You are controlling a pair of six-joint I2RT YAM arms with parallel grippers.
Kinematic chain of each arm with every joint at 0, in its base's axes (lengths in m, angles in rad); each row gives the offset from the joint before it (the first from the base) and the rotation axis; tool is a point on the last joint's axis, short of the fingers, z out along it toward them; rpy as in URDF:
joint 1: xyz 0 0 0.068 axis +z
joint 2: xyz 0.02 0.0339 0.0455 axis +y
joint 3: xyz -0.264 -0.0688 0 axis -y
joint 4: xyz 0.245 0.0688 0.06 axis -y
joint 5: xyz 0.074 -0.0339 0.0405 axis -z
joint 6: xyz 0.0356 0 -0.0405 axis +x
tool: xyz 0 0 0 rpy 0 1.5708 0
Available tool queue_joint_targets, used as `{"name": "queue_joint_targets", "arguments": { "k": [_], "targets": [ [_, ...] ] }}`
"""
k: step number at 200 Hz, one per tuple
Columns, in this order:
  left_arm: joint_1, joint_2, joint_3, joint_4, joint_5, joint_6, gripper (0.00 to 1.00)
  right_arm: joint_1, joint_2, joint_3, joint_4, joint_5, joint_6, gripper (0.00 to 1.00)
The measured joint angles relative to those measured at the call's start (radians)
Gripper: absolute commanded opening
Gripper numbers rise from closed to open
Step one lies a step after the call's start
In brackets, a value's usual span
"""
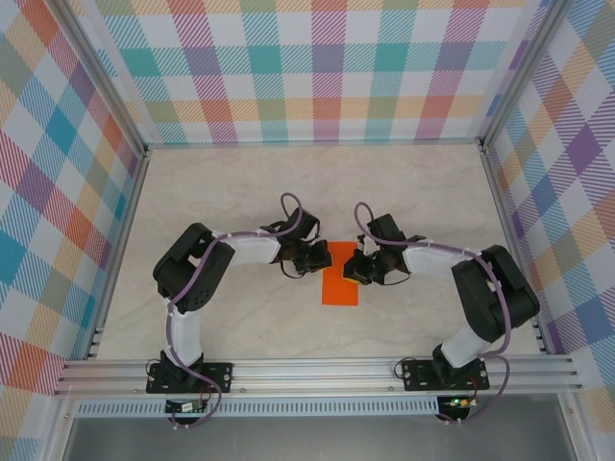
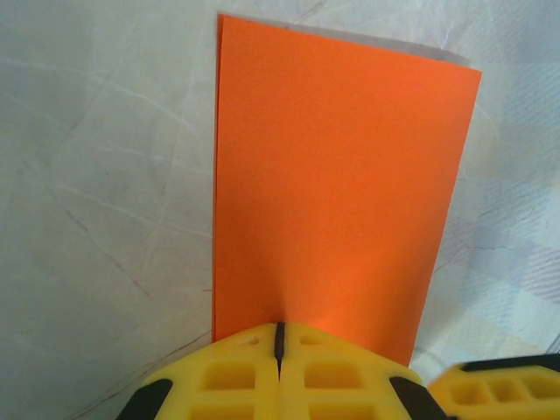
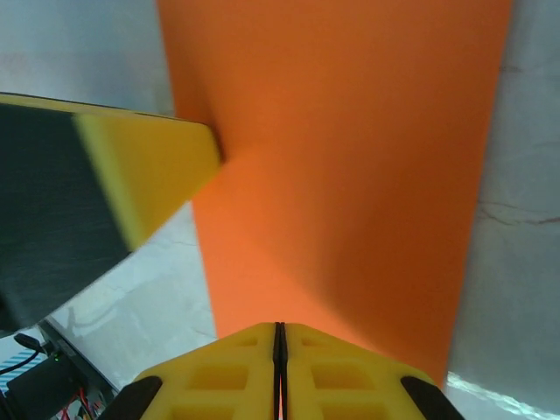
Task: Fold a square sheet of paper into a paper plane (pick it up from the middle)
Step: Fold the square sheet of paper in half at the center of the table.
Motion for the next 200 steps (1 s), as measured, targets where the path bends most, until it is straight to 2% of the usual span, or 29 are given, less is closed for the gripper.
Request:
{"name": "queue_joint_targets", "arguments": {
  "k": [35,61,87,115,160,195,200],
  "targets": [
    [0.0,0.0,0.002,-0.006,-0.002,-0.001,0.0,0.0,0.004,-0.074,0.022,-0.041,-0.011,0.1],
    [-0.001,0.0,0.002,-0.006,-0.003,-0.013,0.0,-0.001,-0.071,-0.158,0.029,-0.064,-0.023,0.11],
    [-0.001,0.0,0.002,-0.005,-0.003,-0.02,0.0,-0.001,-0.171,-0.232,-0.048,-0.075,-0.033,0.11],
    [-0.001,-0.002,0.006,-0.01,-0.006,-0.007,0.0,0.0,-0.244,-0.237,-0.138,-0.069,-0.036,0.12],
    [0.0,-0.005,0.053,-0.085,-0.042,0.121,0.0,0.002,-0.37,-0.118,-0.187,0.083,-0.022,0.13],
    [0.032,-0.027,0.058,-0.114,-0.047,0.234,0.0,0.002,-0.301,-0.036,-0.183,0.195,-0.001,0.17],
    [0.037,-0.031,0.062,-0.126,-0.047,0.243,0.02,0.002,-0.285,-0.028,-0.18,0.204,0.004,0.18]
  ]
}}
